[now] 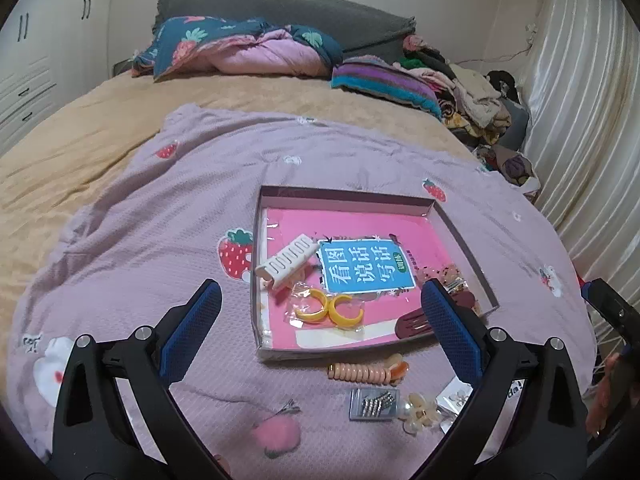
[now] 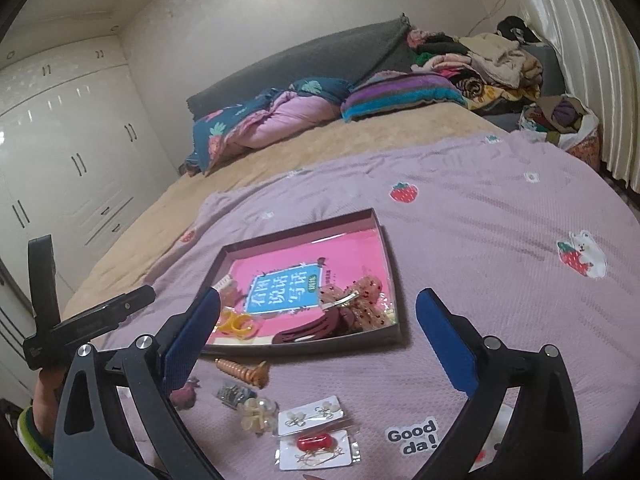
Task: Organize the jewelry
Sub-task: 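Withdraw both open tools from the tray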
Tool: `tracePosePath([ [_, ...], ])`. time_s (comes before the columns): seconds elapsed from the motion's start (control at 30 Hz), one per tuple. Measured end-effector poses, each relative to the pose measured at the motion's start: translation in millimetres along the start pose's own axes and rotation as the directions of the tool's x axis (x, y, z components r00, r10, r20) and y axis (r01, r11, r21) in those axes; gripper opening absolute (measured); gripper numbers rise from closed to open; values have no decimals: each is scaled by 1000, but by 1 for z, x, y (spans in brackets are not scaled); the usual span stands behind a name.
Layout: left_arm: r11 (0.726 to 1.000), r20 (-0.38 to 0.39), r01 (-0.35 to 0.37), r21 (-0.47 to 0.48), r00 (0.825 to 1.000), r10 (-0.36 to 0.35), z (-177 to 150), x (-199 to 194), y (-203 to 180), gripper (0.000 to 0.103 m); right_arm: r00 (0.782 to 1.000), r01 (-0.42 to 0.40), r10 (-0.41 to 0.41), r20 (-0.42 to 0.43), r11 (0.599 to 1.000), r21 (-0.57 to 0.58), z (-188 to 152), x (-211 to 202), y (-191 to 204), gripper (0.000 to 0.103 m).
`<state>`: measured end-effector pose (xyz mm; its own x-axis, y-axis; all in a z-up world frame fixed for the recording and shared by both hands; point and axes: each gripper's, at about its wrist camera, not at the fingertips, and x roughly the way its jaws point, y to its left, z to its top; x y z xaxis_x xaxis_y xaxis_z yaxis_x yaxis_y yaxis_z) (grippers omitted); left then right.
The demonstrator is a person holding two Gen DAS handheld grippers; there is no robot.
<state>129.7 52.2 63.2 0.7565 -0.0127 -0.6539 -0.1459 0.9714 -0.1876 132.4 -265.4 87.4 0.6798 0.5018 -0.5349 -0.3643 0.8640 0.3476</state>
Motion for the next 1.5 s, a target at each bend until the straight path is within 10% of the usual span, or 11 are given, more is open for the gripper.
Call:
tracePosePath([
  [1.5,994,-47,-19,112,999,24,-68,-31,-20,93,987,-63,32,-156,978,-197,-65,-23,31,98],
])
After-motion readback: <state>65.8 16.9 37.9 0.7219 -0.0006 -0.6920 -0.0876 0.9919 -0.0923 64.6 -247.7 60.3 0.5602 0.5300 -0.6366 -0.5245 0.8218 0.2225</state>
